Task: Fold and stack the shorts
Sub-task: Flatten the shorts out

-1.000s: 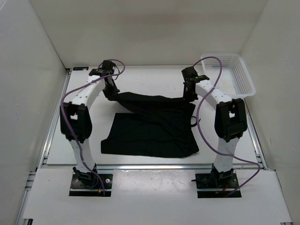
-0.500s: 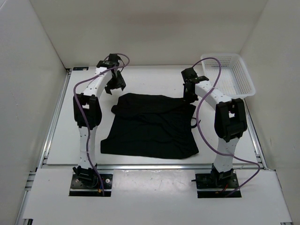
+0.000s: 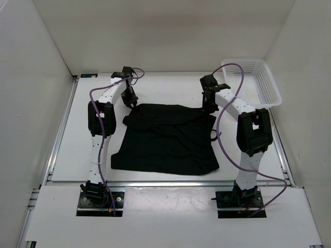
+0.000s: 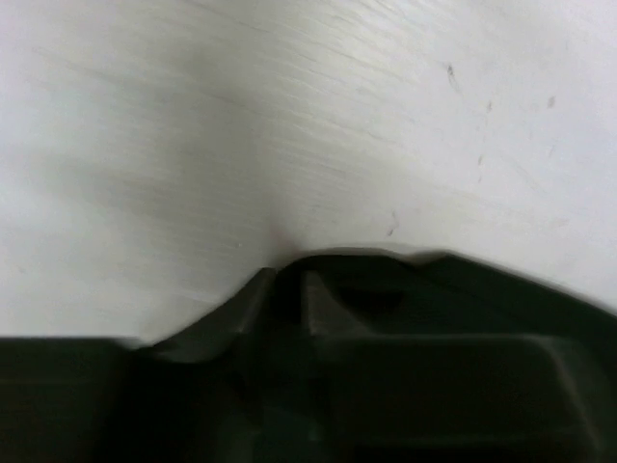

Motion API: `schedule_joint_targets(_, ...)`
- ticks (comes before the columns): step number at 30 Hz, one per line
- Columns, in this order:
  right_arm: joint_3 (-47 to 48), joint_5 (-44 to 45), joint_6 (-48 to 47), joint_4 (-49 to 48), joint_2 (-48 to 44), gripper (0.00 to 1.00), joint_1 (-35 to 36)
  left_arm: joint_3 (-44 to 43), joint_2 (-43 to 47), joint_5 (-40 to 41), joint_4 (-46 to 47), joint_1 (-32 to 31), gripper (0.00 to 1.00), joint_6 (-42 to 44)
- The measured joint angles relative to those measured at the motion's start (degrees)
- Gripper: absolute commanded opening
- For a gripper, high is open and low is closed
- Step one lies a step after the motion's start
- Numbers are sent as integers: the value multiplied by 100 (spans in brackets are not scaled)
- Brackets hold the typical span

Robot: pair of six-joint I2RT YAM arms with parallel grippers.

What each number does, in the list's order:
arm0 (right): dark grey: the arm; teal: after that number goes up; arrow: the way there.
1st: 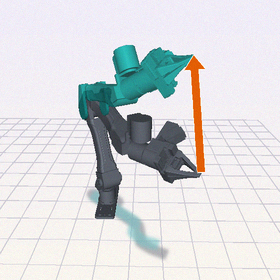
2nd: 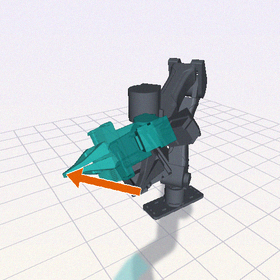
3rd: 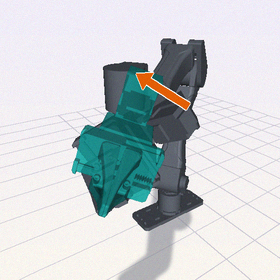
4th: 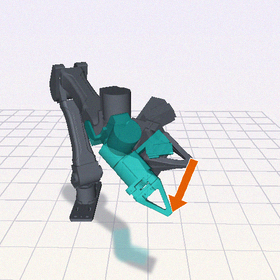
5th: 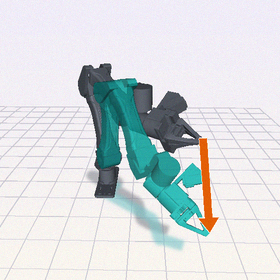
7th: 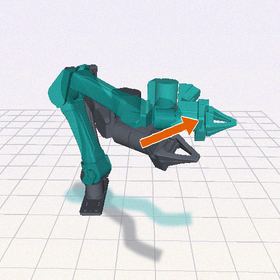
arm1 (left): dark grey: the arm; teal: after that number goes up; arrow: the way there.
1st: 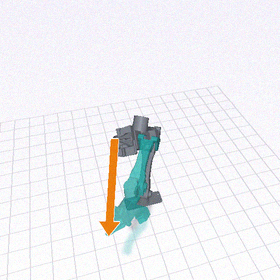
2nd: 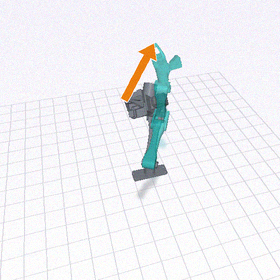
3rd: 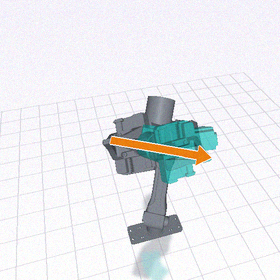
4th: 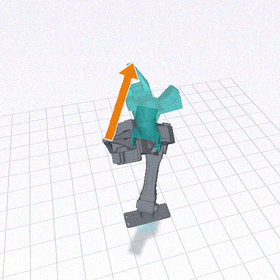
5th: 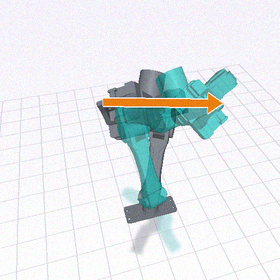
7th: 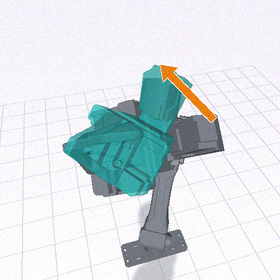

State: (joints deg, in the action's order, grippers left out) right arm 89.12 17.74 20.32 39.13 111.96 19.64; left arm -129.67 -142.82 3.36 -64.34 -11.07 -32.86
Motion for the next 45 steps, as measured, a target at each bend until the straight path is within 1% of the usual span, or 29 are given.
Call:
schedule_joint_targets(1, 0, 0, -2, 0, 0, 0, 0, 13, -4, -44, 13, 4, 16, 20)
schedule_joint_targets(2, 0, 2, -2, 0, 0, 0, 0, 35, -4, -92, 22, 4, 10, 35)
schedule_joint_targets(9, 2, 17, -2, 11, 0, 0, 0, 90, 61, -164, -13, 33, 10, 98)
schedule_joint_targets(13, 2, 85, -2, 26, 0, 0, 0, 114, 407, -83, -149, 81, 10, 101)
schedule_joint_targets(18, 2, 205, 2, 50, -17, 0, 2, 131, 1425, -129, -188, 289, 10, 98)
schedule_joint_targets(21, 2, 190, 17, 42, -105, 0, 31, 131, 2175, -374, -186, 442, 10, 92)
schedule_joint_targets(25, 2, 164, 31, 20, -413, 0, 114, 146, 2931, -643, -186, 479, 10, 101)
schedule_joint_targets(28, -26, 210, 48, 7, -702, 0, 107, 378, 3383, -726, -201, 457, 10, 114)
schedule_joint_targets(33, -321, 400, 87, -15, -1211, 0, 103, 1244, 4214, -686, -306, 306, 10, 105)
schedule_joint_targets(37, -546, 496, 114, -17, -1480, 0, 101, 1847, 5007, -614, -450, 66, 10, -55)
schedule_joint_targets(41, -575, 505, 173, -24, -1556, 0, 101, 1950, 5665, -553, -509, -216, 10, -273)
schedule_joint_targets(45, -577, 457, 199, -63, -1561, 0, 114, 1718, 5812, -461, -551, -308, 10, -415)
